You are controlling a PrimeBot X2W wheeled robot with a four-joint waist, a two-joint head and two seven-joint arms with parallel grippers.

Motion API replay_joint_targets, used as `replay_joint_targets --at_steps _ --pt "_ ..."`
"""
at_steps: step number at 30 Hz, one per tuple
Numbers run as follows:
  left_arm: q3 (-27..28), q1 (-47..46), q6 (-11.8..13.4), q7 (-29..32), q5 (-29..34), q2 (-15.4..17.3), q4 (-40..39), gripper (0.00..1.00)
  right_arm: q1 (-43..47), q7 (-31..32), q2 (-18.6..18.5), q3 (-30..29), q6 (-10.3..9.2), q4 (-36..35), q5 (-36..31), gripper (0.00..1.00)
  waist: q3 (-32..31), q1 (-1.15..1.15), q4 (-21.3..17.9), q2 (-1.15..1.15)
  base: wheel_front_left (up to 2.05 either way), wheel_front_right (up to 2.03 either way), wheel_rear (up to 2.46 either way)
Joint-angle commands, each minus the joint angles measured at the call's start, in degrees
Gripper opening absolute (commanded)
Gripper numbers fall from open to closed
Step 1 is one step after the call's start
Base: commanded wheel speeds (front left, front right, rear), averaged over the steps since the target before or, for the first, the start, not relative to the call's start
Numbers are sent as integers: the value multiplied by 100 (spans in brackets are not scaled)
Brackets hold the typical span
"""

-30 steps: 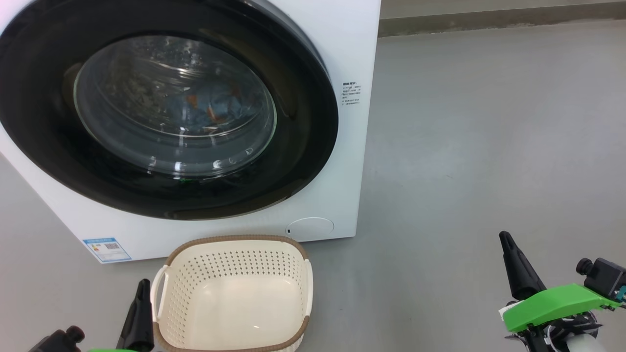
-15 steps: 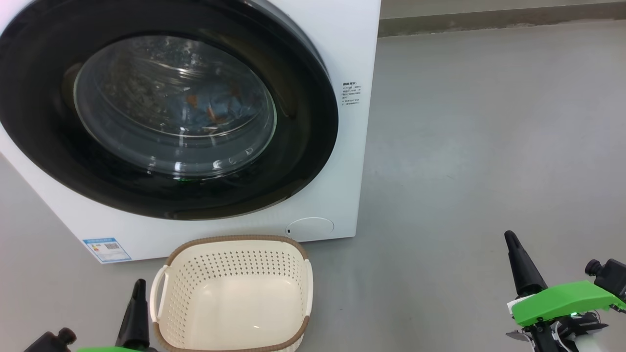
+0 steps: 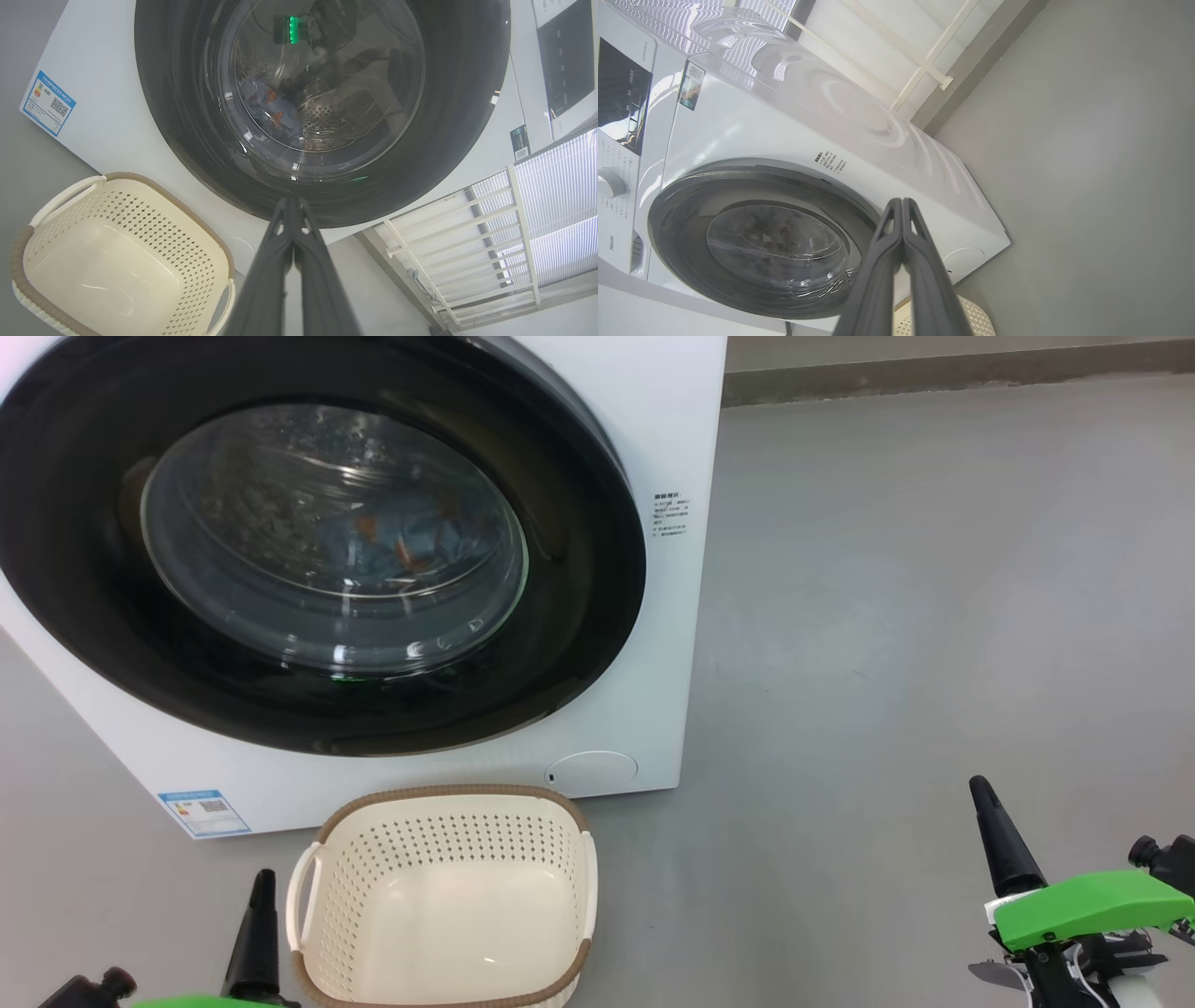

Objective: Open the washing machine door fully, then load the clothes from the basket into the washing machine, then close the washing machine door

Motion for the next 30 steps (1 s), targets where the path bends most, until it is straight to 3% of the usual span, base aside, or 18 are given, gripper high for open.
replay_joint_targets --at_steps 1,30 --pt "165 -258 2 40 -148 43 -125 0 -139 41 -28 -14 -22 -171 124 0 0 0 0 0 0 0 0" --pt "483 -338 3 519 -1605 -105 -127 0 -126 534 224 -427 -33 -229 1591 0 -2 0 0 0 0 0 0"
